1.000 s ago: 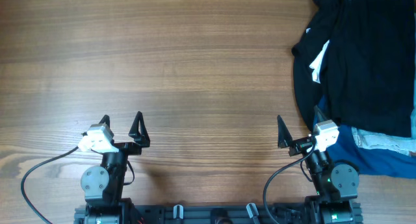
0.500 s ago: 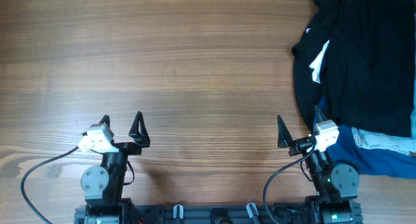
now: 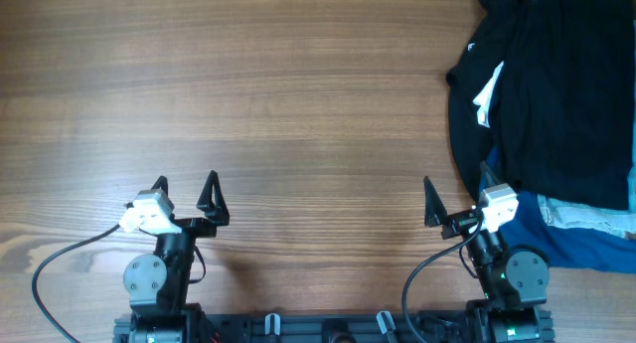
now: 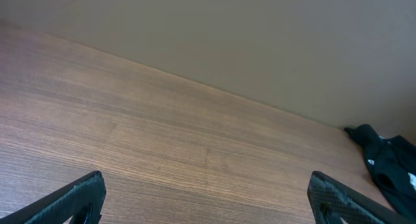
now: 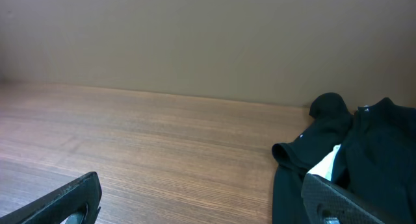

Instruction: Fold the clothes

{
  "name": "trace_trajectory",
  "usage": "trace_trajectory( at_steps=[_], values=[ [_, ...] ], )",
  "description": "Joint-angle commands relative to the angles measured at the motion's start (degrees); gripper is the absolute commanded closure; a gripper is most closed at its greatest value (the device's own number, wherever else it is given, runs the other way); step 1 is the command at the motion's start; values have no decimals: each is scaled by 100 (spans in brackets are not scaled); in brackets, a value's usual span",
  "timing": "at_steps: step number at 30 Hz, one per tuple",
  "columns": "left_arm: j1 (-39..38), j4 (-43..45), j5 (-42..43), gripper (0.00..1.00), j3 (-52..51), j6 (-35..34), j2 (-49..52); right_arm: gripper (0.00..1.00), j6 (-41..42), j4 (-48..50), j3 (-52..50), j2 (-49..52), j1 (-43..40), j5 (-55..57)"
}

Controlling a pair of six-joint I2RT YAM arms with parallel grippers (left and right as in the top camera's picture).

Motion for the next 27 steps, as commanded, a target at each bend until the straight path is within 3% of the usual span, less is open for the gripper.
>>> trace_trajectory(
  at_steps=[1,27],
  values=[
    [13,-13,-76,0,-37,-9,24,1,22,28,-4,37,28,57],
    [13,-13,-70,0,-37,-13,24,0,-142,59,-4,39,28,291]
  ],
)
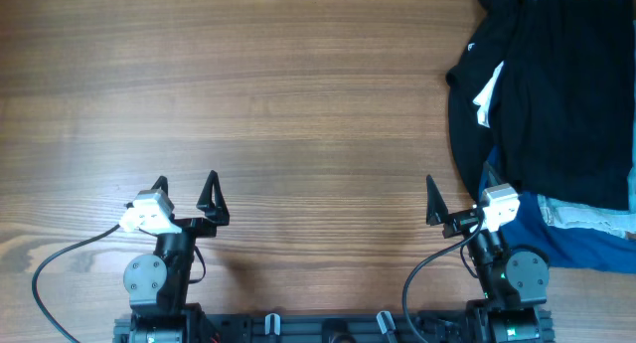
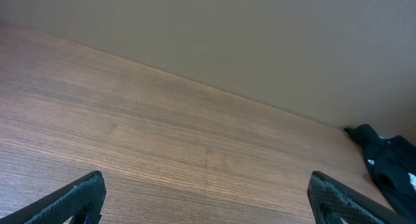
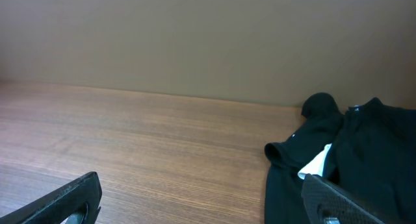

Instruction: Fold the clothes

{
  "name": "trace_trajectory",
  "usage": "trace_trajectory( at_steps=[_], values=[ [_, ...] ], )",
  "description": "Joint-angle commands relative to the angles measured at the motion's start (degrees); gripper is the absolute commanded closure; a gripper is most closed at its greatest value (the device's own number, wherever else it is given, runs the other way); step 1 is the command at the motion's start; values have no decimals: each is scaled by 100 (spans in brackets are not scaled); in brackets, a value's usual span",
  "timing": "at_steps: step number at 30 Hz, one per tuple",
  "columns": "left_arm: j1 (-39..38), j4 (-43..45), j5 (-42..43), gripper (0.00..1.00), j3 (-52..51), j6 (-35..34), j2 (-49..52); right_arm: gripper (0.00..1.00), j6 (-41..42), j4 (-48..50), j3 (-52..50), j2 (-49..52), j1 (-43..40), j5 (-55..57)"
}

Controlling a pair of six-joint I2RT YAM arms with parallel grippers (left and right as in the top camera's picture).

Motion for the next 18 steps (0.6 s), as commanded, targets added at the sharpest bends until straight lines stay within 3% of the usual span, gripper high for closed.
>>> trace_trajectory(
  at_steps=[1,12,18],
  values=[
    [13,-15,-70,0,-37,-13,24,0,-68,74,-4,37,28,136],
    [13,501,664,0,-20,-33,24,0,-55,1228,15,37,28,-317],
    [13,542,706,0,446,-33,57,0,-70,1259,431,72,28,-144]
  ],
)
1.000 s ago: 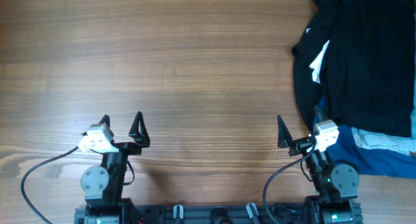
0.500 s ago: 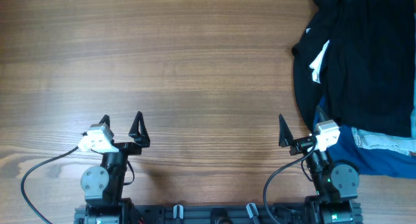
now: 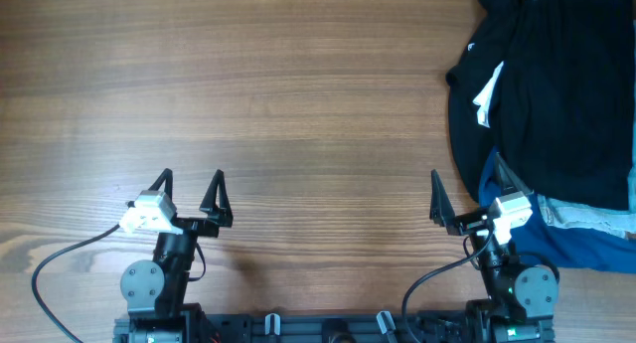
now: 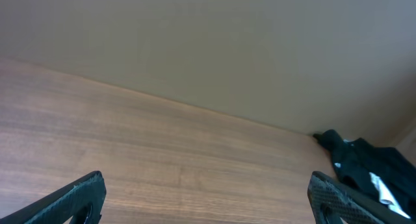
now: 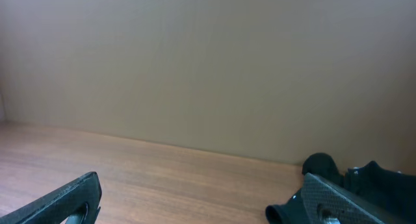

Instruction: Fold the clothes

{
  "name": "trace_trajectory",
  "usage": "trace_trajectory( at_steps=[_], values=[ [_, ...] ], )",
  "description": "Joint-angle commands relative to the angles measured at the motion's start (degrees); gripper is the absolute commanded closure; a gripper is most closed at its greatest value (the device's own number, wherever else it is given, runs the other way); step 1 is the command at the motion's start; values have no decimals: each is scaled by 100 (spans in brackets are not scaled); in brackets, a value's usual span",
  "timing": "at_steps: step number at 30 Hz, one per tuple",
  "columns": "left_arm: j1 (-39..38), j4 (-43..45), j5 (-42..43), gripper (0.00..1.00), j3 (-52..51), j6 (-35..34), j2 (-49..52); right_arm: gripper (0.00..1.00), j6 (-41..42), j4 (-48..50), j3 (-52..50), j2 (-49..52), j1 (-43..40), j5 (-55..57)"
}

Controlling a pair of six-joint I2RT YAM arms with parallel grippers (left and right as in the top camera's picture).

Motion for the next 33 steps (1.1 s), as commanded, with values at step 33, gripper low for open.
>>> trace_trajectory(
  at_steps=[33],
  values=[
    [11,-5230,107,0,7047,634,7375,0,-868,-4682,7090,7060,28,-195]
  ],
)
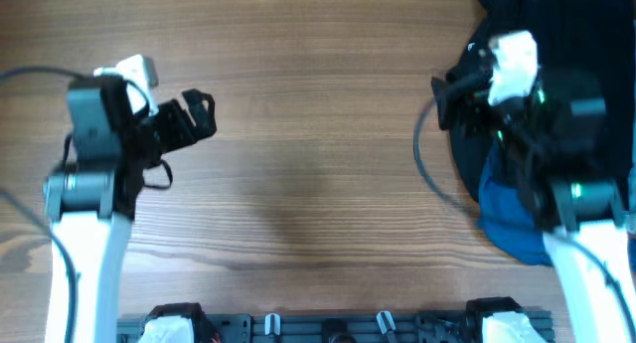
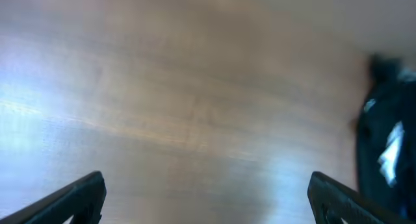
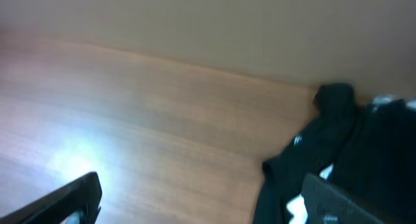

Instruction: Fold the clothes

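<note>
A crumpled black garment (image 1: 566,10) with a white label lies at the table's far right; the left wrist view shows it (image 2: 390,146) at the right edge, and the right wrist view (image 3: 354,146) at lower right. Beneath its near side lies a blue garment (image 1: 507,219). My right gripper (image 1: 449,85) hangs open at the black garment's left edge, holding nothing; in its own view the gripper (image 3: 201,198) is empty. My left gripper (image 1: 197,114) is open over bare wood at the left, and this gripper (image 2: 208,201) is empty in its own view too.
The wooden table (image 1: 308,154) stretches between the two arms. The right arm covers much of the clothes pile in the overhead view. The base rail runs along the table's front edge (image 1: 328,328).
Both arms have left the front edge and stand raised and reached out. The left gripper is now over the left middle of the table, the right at the black garment's left edge. Both remain open.
Both grippers sat low and open near the front edge, the clothes untouched at the far right. The right gripper then turned slightly, and both wrists tilted upward. Now both arms are extended over the table, the right one at the clothes pile.
</note>
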{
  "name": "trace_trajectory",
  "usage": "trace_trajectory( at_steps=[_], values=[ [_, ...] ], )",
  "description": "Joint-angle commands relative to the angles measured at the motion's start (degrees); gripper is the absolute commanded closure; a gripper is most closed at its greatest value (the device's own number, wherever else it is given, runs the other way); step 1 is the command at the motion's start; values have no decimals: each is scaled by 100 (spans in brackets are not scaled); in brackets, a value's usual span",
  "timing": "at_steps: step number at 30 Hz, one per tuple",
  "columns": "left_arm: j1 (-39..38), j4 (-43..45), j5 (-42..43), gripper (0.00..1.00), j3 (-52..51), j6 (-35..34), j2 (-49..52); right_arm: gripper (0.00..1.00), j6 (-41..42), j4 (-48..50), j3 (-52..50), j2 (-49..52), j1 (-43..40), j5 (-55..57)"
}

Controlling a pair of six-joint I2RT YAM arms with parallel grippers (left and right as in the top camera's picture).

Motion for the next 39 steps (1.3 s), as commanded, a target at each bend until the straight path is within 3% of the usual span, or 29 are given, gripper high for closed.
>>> trace_trajectory(
  at_steps=[1,8,13,17,19,21,23,27,33,39],
  values=[
    [9,-629,7,0,531,437,966,0,-262,-706,896,1014,28,-175],
    [9,-1097,11,0,584,435,2251,0,-264,-1762,1598,2503,28,-240],
    [9,-1032,13,0,584,433,2796,0,258,-1781,1598,2959,28,-334],
    [9,-750,11,0,584,413,3058,0,225,-1582,1585,2981,26,-317],
    [9,-566,15,0,584,411,3088,0,376,-1379,1585,2981,7,103],
    [9,-413,26,0,584,411,3088,0,1123,-1191,1585,2981,-105,826],
    [9,-319,81,0,584,372,3088,0,1906,-1069,1585,2981,-385,1447],
    [9,-280,238,0,584,345,3088,0,2785,-857,1580,2992,-1268,1602],
    [9,-173,262,0,584,345,3088,0,2590,-424,1580,3180,-2555,844],
    [9,-114,293,0,584,345,3088,1,2332,-476,1580,3792,-2804,531]
  ],
)
